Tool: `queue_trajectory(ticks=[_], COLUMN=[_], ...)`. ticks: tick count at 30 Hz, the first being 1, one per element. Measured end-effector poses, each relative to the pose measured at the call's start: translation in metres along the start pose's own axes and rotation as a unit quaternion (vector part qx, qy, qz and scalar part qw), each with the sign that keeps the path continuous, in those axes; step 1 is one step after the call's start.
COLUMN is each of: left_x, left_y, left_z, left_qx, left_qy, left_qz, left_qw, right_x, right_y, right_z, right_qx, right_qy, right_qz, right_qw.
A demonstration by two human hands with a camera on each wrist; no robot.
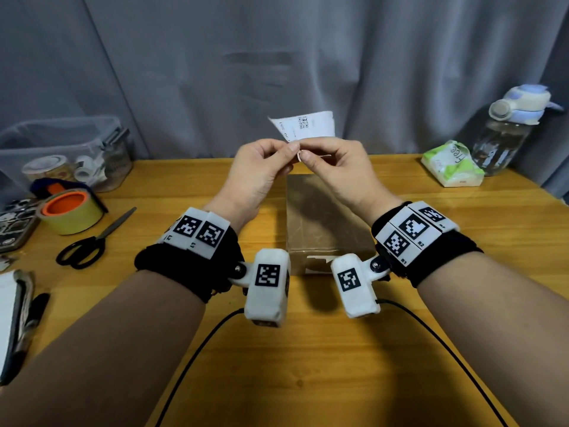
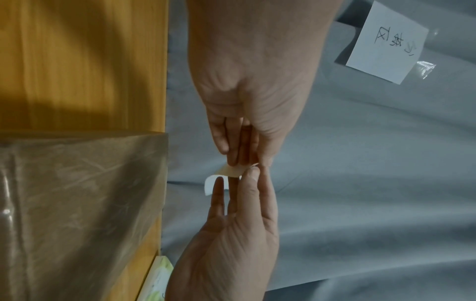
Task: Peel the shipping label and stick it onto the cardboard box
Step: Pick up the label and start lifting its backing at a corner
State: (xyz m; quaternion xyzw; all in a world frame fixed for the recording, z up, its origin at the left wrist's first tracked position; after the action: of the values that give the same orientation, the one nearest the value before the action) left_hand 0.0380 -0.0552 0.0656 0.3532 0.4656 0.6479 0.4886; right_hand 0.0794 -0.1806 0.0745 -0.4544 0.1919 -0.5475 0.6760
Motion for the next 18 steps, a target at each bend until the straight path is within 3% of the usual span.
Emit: queue_trajectory(ticks=[12, 18], left_x=[-0.008, -0.01], left_y=[0.002, 0.002], left_z=[-0.009, -0.011], left_qx=[0.024, 0.014], left_qy=[-0.056, -0.095], left_qz=[0.005, 0.041], left_qw=[0.998, 0.995], right_x=[0.004, 0.008], right_y=[0.002, 0.002], right_z=[0.006, 0.005], right_qx=[-0.019, -0.041], right_qy=[0.039, 0.035], right_qz=[-0.068, -0.032], right_qw=[0.997, 0.998])
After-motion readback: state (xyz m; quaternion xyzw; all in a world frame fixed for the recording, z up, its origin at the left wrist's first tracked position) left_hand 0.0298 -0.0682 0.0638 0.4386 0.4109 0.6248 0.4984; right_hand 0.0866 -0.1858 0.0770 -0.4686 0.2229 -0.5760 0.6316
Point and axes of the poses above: each hand's wrist, its own z-axis towards the middle knuckle, its own x-axis out of the back of the hand, y = z × x, the point moved 6 cm from there along z, towards the middle knuckle, and after that the axes turned 3 degrees about -x, right-handed, at the moved point
